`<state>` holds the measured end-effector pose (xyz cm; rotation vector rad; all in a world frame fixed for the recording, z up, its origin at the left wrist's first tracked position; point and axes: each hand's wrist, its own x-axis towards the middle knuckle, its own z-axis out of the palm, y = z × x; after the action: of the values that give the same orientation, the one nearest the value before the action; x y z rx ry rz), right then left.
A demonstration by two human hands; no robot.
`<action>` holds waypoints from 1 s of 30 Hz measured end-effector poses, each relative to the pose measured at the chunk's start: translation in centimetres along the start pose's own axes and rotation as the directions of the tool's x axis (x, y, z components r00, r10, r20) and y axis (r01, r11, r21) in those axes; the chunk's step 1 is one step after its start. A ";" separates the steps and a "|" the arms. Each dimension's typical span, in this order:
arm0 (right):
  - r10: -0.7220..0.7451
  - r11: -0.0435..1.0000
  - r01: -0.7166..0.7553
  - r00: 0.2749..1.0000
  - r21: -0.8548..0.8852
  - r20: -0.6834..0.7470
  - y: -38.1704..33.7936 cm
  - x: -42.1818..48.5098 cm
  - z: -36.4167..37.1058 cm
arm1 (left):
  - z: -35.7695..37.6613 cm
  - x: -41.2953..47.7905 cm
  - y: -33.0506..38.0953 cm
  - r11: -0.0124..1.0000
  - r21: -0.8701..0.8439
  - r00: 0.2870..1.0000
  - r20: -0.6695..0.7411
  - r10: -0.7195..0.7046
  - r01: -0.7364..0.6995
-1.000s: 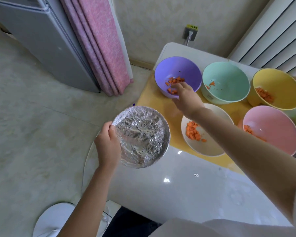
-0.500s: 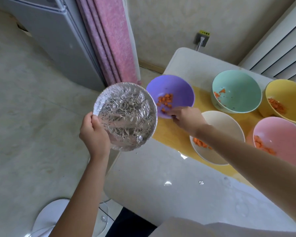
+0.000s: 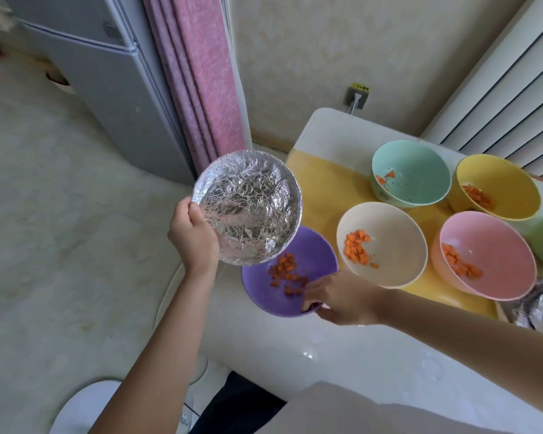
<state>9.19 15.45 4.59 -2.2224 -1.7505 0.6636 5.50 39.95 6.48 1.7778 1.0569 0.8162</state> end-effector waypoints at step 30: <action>0.918 0.183 -0.351 0.396 0.918 -0.032 10.8 4.3 -10.1 | 11.8 3.4 4.5 0.934 -0.103 0.789 0.508 0.346 -0.343</action>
<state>24.13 17.71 7.65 -1.9773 0.1493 0.5895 18.41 37.71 6.27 2.0605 0.3729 0.4891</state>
